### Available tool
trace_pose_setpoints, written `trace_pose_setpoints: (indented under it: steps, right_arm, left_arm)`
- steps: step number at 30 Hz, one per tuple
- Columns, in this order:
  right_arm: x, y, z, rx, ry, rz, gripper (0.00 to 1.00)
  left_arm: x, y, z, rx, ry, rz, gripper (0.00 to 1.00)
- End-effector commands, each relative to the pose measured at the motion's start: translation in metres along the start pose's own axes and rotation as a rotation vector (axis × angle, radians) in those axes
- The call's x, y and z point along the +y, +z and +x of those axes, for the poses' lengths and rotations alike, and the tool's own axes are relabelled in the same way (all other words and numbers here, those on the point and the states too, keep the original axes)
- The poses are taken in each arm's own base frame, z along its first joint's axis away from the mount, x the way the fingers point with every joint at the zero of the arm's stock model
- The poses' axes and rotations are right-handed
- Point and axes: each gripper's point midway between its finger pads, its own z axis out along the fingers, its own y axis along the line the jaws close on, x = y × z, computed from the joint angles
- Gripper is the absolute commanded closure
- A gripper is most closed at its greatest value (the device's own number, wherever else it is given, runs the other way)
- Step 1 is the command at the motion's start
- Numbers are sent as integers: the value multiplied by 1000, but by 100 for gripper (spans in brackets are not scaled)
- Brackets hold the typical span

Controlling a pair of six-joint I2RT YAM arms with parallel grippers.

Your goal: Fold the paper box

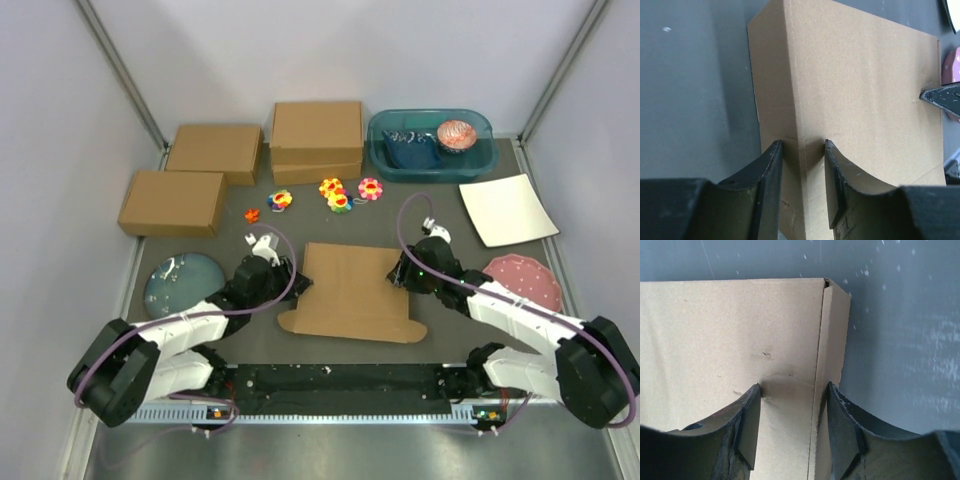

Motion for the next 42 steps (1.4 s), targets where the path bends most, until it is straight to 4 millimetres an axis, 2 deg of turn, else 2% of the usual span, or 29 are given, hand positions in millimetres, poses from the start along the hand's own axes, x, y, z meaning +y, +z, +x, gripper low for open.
trace_pose_setpoints:
  steps: [1,5,8,12,14,16,20,22,24,25,26,27,28,29,31,32,34,38,42]
  right_arm:
    - [55,16,-3,46,-21,-194,57]
    - [68,33,-18,14,-52,-208,60]
    - [72,45,-21,26,-62,-194,61]
    - [62,54,-10,57,-66,-161,64]
    - [50,55,1,71,-64,-142,66]
    - [39,54,12,72,-57,-131,67]
    - [28,54,29,99,-37,-126,69]
    - [22,53,32,105,-40,-108,69]
    - [24,47,23,75,-42,-107,63]
    - [24,43,19,73,-48,-95,48]
    - [27,38,15,65,-48,-96,41]
    - [27,31,-2,-1,-46,-73,30]
    - [33,27,-15,-39,-41,-77,26]
    - [27,22,-14,-27,-46,-43,23]
    - [32,13,-31,-72,-37,-50,19]
    - [32,9,-33,-71,-35,-46,18]
    - [37,2,-39,-87,-32,-62,17]
    - [31,-6,-34,-78,-29,-55,17]
    - [25,-7,-9,-15,-23,-84,21]
  left_arm:
    - [-7,-1,10,18,-11,49,67]
    - [-3,6,1,-23,-11,30,70]
    - [2,12,-7,-38,-18,3,72]
    - [7,18,-3,-9,-18,-9,79]
    - [20,20,4,7,-22,-50,87]
    - [32,20,12,17,-36,-76,90]
    - [36,19,26,53,-54,-55,96]
    - [36,18,28,63,-52,-51,99]
    - [33,17,23,48,-42,-49,98]
    - [27,14,15,25,-34,-36,91]
    - [31,11,17,41,-29,-67,83]
    - [27,11,6,12,-18,-73,74]
    - [20,7,-5,-20,-7,-64,58]
    - [22,4,-6,-14,11,-86,52]
    - [13,-2,-25,-68,30,-82,42]
    - [11,-4,-30,-80,36,-86,37]
    - [3,-9,-39,-97,39,-76,33]
    - [-1,-13,-37,-82,24,-60,30]
    - [7,-16,-21,-52,8,-54,32]
